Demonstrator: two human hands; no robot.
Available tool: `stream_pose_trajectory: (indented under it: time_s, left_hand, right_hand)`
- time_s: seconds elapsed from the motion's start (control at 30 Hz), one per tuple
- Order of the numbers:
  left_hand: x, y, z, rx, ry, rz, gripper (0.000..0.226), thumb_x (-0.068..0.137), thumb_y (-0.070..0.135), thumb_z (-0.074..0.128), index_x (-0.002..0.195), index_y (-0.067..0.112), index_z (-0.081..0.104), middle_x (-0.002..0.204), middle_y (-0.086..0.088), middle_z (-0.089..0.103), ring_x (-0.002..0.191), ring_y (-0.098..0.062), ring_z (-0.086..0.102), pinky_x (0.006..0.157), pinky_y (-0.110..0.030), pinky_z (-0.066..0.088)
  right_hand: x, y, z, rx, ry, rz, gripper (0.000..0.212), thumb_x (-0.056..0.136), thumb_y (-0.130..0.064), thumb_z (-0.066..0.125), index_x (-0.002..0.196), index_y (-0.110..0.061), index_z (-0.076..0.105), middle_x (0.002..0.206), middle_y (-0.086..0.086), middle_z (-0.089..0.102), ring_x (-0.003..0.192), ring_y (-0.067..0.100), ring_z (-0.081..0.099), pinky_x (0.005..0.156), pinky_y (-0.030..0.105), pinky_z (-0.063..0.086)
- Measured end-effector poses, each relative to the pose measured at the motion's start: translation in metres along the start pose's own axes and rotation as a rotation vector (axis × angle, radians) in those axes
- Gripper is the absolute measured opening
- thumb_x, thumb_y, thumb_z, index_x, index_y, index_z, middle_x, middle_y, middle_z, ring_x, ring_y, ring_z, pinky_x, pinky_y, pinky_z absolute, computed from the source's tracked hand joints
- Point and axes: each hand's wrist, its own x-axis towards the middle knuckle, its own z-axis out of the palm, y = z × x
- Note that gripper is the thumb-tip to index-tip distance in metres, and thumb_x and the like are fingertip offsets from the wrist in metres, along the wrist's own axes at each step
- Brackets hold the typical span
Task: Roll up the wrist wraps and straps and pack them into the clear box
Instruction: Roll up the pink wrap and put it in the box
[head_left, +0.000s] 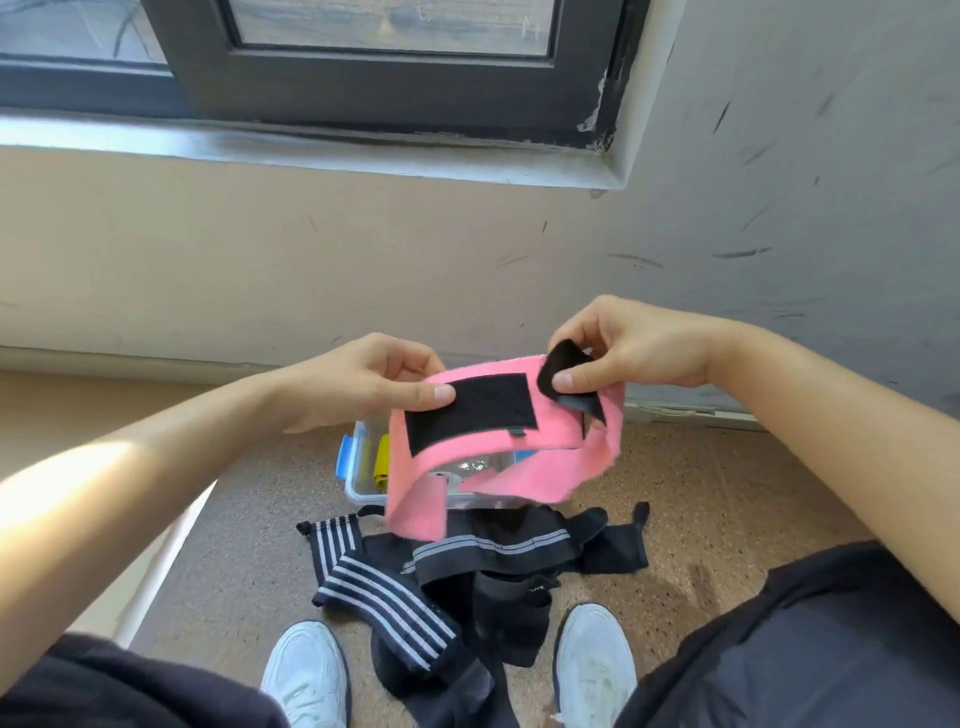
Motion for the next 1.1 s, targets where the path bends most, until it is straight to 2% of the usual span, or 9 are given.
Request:
stream_pose_trajectory:
  time_s: [0.2, 0.27, 0.33, 0.53, 0.67, 0.77, 0.87, 0.97, 1.1]
  left_hand:
    - [0.005, 0.017, 0.009, -0.006, 0.016, 0.099, 0.025, 0.094, 0.026, 0.069, 0.112, 0.008, 0.071, 0.107, -0.011, 0.076, 0.096, -0.021, 0.072, 0.084, -0.029, 0.057]
    - [0.009, 0.023, 0.013, 0.034, 0.02, 0.114, 0.022, 0.095, 0.024, 0.07, 0.11, 0.01, 0.072, 0.105, -0.008, 0.076, 0.095, -0.018, 0.072, 0.085, -0.03, 0.059]
    - [0.011, 0.023, 0.016, 0.06, 0.058, 0.12, 0.023, 0.092, 0.027, 0.07, 0.109, 0.011, 0.073, 0.105, -0.008, 0.076, 0.096, -0.017, 0.071, 0.088, -0.033, 0.058]
    - [0.006, 0.019, 0.015, 0.139, 0.323, 0.131, 0.025, 0.093, 0.028, 0.072, 0.118, 0.022, 0.071, 0.111, 0.011, 0.074, 0.108, -0.006, 0.068, 0.098, -0.03, 0.053]
    - [-0.008, 0.02, 0.014, 0.163, 0.673, 0.073, 0.016, 0.089, 0.038, 0.077, 0.097, 0.025, 0.073, 0.094, 0.006, 0.074, 0.084, -0.01, 0.069, 0.08, -0.035, 0.058]
    - [-0.017, 0.028, 0.021, -0.007, 0.703, -0.059, 0.033, 0.091, 0.043, 0.072, 0.083, 0.012, 0.073, 0.076, -0.006, 0.073, 0.069, -0.015, 0.066, 0.069, -0.035, 0.053]
    - [-0.016, 0.037, 0.035, -0.229, 0.56, -0.197, 0.036, 0.094, 0.046, 0.064, 0.098, 0.013, 0.077, 0.091, -0.006, 0.08, 0.085, -0.018, 0.072, 0.083, -0.034, 0.053]
    - [-0.007, 0.041, 0.043, -0.449, 0.547, -0.13, 0.027, 0.098, 0.033, 0.064, 0.114, 0.014, 0.074, 0.104, -0.006, 0.08, 0.098, -0.02, 0.075, 0.089, -0.032, 0.055]
    - [0.001, 0.042, 0.043, -0.573, 0.668, -0.032, 0.024, 0.098, 0.011, 0.066, 0.122, 0.01, 0.065, 0.113, -0.023, 0.074, 0.083, -0.023, 0.074, 0.067, -0.029, 0.061]
  right_hand:
    - [0.001, 0.001, 0.004, 0.123, -0.137, -0.006, 0.022, 0.093, -0.007, 0.07, 0.113, 0.003, 0.071, 0.116, 0.024, 0.071, 0.106, 0.037, 0.07, 0.094, 0.047, 0.056]
    - [0.006, -0.003, 0.015, 0.221, -0.18, -0.036, 0.019, 0.093, -0.006, 0.068, 0.11, 0.003, 0.07, 0.111, 0.022, 0.072, 0.098, 0.038, 0.072, 0.087, 0.045, 0.06]
    - [0.012, -0.008, 0.026, 0.264, -0.176, -0.048, 0.005, 0.094, 0.002, 0.065, 0.097, 0.003, 0.069, 0.086, 0.008, 0.074, 0.074, 0.02, 0.073, 0.068, 0.029, 0.06]
    - [0.017, -0.005, 0.033, 0.423, 0.078, -0.105, 0.014, 0.093, 0.001, 0.064, 0.088, -0.008, 0.073, 0.079, 0.005, 0.072, 0.073, 0.016, 0.069, 0.068, 0.025, 0.055]
    - [0.017, -0.001, 0.03, 0.627, 0.274, -0.107, 0.025, 0.085, -0.011, 0.067, 0.107, 0.001, 0.071, 0.093, 0.015, 0.073, 0.082, 0.025, 0.072, 0.078, 0.034, 0.061]
    - [0.019, -0.004, 0.032, 0.782, 0.377, -0.133, 0.026, 0.085, -0.012, 0.066, 0.107, 0.001, 0.069, 0.092, 0.015, 0.074, 0.081, 0.025, 0.072, 0.075, 0.032, 0.062]
    - [0.023, -0.008, 0.039, 0.893, 0.409, -0.141, 0.026, 0.091, -0.008, 0.063, 0.114, 0.004, 0.068, 0.093, 0.016, 0.074, 0.08, 0.026, 0.073, 0.07, 0.031, 0.061]
    - [0.026, -0.012, 0.049, 0.908, 0.401, -0.135, 0.03, 0.089, -0.009, 0.064, 0.116, 0.004, 0.068, 0.096, 0.017, 0.074, 0.081, 0.026, 0.074, 0.069, 0.032, 0.062]
    - [0.028, -0.014, 0.062, 0.834, 0.43, -0.095, 0.032, 0.083, -0.014, 0.069, 0.112, 0.0, 0.071, 0.101, 0.02, 0.075, 0.082, 0.028, 0.075, 0.073, 0.037, 0.064]
